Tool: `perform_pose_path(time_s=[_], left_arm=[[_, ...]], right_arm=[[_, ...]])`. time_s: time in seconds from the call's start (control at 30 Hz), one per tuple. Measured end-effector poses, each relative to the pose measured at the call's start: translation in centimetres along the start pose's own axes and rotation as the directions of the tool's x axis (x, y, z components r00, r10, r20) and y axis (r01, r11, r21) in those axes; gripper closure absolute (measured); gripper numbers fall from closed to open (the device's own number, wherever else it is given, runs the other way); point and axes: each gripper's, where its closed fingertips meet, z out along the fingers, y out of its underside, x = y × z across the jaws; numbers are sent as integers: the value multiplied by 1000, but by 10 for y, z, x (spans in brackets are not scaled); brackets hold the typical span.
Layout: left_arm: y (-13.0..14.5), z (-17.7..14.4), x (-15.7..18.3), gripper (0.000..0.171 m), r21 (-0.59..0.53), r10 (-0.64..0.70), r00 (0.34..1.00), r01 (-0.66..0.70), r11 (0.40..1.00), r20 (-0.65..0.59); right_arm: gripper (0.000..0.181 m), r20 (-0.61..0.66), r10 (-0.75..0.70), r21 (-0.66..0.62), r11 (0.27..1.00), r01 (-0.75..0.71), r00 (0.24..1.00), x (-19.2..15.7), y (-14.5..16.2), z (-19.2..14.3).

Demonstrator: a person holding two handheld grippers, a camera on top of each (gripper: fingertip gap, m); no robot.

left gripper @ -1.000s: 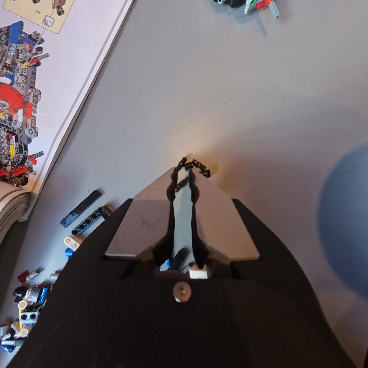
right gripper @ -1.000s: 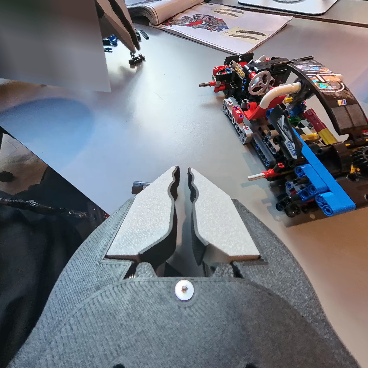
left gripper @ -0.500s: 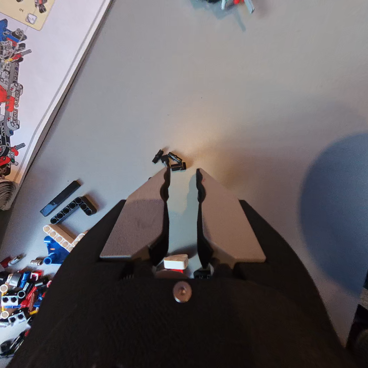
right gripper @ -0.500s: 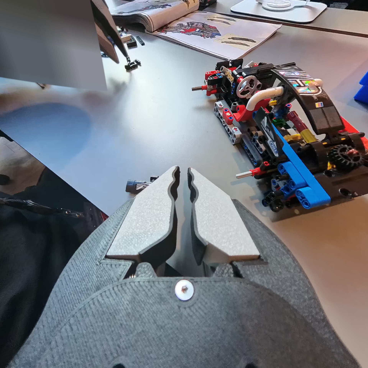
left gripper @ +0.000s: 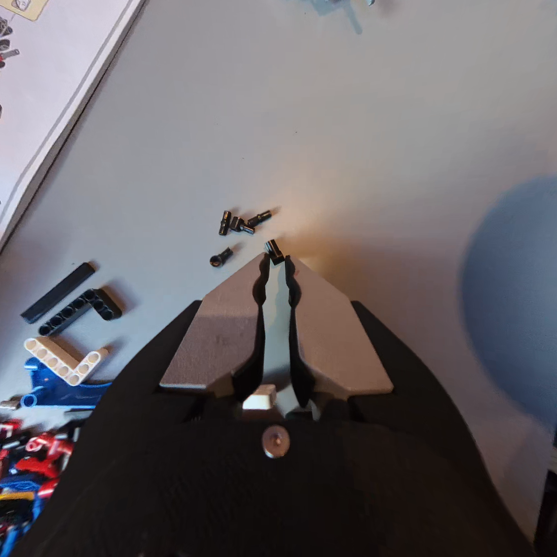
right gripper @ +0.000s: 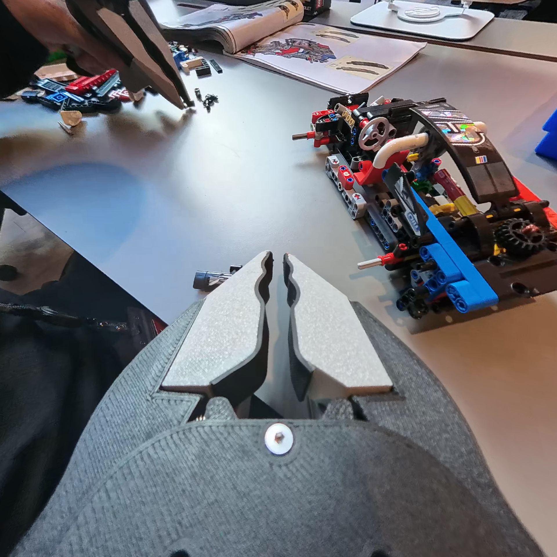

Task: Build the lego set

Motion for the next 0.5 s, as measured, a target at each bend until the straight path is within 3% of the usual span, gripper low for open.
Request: perform_pose_path(time_s=[0.13,0.27,0.33,0.4,0.47,0.5], left_arm=[[-14,-13,15,164,131,-64,990,80,988,-124],[-18,-15,23,164,168,-70,986,96,981,-154],[-29,-21,34,164,236,-83,970,138,962,-230],[-54,-42,54,165,386,-77,911,247,889,-406],[-85,-89,76,165,545,27,759,441,713,-651],[-94,-111,77,165,574,76,685,537,618,-724]], right_arm=[[178,9,3,-1,1000,-3,1000,-1,1,1],[179,7,2,1,1000,-2,1000,0,1,1],[179,5,4,2,1000,-4,1000,2,1,-1],[179,6,7,6,1000,-7,1000,2,3,-2],[179,9,8,15,1000,-9,1000,1,2,-3],[179,10,7,16,1000,-8,1000,1,1,-4]])
